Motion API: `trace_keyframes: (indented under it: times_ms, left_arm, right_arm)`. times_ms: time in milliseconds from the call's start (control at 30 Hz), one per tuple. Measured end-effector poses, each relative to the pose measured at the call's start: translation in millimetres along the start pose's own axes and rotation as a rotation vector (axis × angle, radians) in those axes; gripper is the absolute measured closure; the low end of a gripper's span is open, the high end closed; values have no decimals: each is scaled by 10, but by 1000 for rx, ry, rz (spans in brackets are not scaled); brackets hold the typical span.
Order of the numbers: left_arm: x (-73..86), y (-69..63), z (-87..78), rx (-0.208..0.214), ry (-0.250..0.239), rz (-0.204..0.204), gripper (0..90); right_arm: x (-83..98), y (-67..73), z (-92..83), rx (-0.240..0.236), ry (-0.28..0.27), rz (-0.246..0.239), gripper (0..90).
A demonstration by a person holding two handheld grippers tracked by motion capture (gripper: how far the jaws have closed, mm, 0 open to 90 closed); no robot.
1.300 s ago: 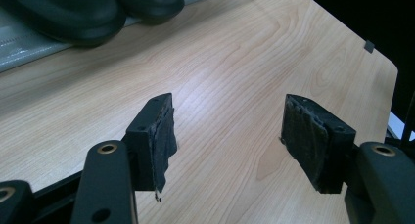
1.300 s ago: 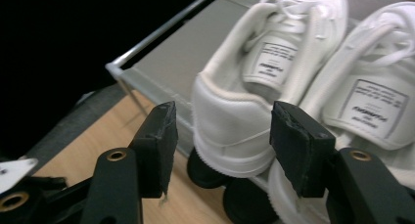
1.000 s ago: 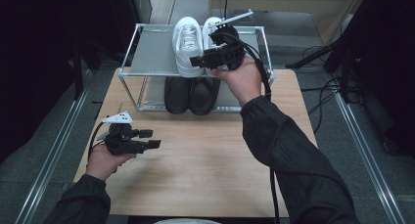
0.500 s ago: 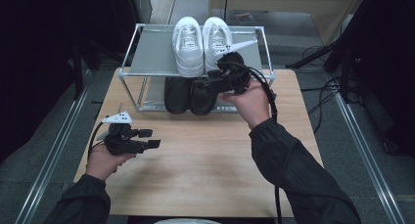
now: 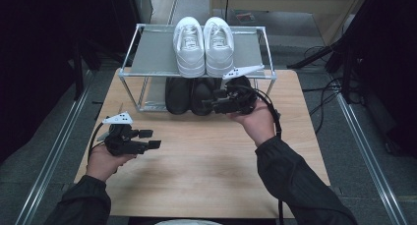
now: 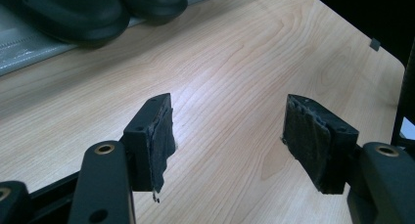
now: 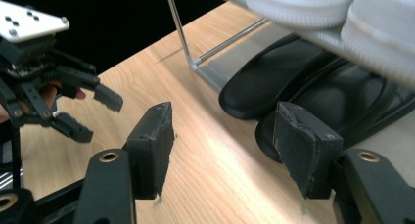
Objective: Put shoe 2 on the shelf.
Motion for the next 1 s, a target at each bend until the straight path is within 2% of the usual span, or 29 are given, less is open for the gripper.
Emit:
trace_keyframes:
  times_ms: [333,433,700,1000]
  left_arm:
    - [6,0,3,-8,2,0,361]
    - [4,5,-1,-14,0,3,361]
    - [13,6,13,-23,8,9,360]
    - [11,18,30,-24,11,8,359]
  right_arm:
    - [364,-88,-68,-4,1,13,408]
    - [489,-118,-102,3,26,36,408]
    - [746,-158,-176,20,15,24,377]
    - [979,-204,-243,36,-1,50,362]
Point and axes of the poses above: each handheld gripper's, and its own axes: z roughly forward along the jaws, x roughly out of its underside, y roughly to its left, the point moved 6 cm from there along z, roughly forward along the jaws, and after that the axes turned 1 degree about -y, right-handed, at the moved point
